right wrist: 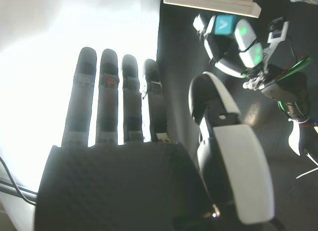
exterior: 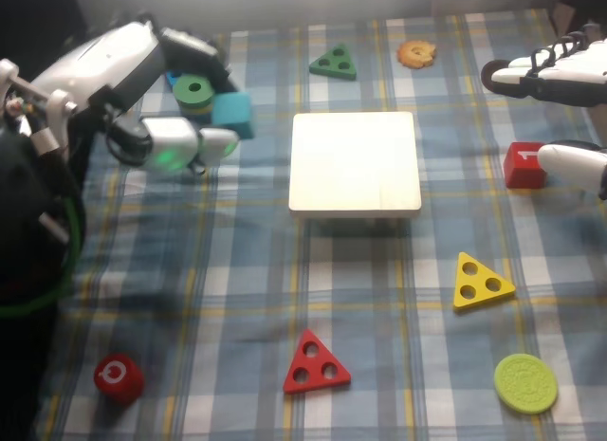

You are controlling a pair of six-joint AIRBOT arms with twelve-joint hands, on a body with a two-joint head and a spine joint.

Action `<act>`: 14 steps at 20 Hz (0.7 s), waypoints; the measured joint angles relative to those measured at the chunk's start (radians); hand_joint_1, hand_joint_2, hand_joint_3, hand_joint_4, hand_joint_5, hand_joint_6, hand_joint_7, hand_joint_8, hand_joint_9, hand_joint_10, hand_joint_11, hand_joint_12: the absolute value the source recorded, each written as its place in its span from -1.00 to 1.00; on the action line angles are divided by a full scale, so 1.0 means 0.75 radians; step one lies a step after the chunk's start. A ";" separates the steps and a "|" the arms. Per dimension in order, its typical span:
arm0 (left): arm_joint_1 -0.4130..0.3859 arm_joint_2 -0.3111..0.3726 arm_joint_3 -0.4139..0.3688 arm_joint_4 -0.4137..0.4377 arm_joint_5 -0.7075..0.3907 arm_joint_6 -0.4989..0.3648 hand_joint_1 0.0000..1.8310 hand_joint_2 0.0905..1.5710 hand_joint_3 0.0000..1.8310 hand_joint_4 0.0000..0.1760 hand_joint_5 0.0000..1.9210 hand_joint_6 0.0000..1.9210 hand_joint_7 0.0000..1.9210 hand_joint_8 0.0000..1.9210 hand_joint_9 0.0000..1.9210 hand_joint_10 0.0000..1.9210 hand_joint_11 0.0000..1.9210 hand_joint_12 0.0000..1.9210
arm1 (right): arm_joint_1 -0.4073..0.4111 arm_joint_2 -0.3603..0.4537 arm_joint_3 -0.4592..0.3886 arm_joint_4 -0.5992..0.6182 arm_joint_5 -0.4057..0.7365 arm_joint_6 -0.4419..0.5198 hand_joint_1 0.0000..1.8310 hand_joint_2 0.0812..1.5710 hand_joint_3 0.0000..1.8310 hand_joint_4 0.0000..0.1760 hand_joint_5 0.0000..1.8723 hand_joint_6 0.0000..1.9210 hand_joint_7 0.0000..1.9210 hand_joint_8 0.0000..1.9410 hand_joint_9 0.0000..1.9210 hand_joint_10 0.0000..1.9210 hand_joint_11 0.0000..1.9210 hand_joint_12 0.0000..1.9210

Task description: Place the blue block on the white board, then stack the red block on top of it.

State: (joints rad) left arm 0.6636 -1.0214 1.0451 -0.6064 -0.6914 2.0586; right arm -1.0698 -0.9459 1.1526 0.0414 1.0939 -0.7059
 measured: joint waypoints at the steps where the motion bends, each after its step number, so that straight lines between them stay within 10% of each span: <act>1: -0.019 -0.022 0.003 0.030 0.002 -0.004 0.13 0.35 -1.00 1.00 0.06 -0.04 -0.42 -1.00 -0.73 -1.00 -1.00 -0.76 | 0.000 -0.002 0.001 0.000 -0.001 0.000 -0.59 0.76 -1.00 -1.00 -0.55 -1.00 -0.52 -1.00 -0.55 -1.00 -0.61 -0.93; 14: -0.102 -0.199 0.103 0.135 0.223 -0.010 0.13 0.35 -1.00 1.00 0.06 -0.04 -0.45 -1.00 -0.72 -1.00 -1.00 -0.76 | 0.010 -0.007 0.011 -0.019 -0.006 0.002 -0.58 0.74 -1.00 -0.94 -0.55 -1.00 -0.50 -1.00 -0.53 -0.99 -0.57 -0.93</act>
State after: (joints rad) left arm 0.5869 -1.1709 1.1221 -0.5049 -0.5243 2.0510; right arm -1.0622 -0.9508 1.1606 0.0269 1.0893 -0.7044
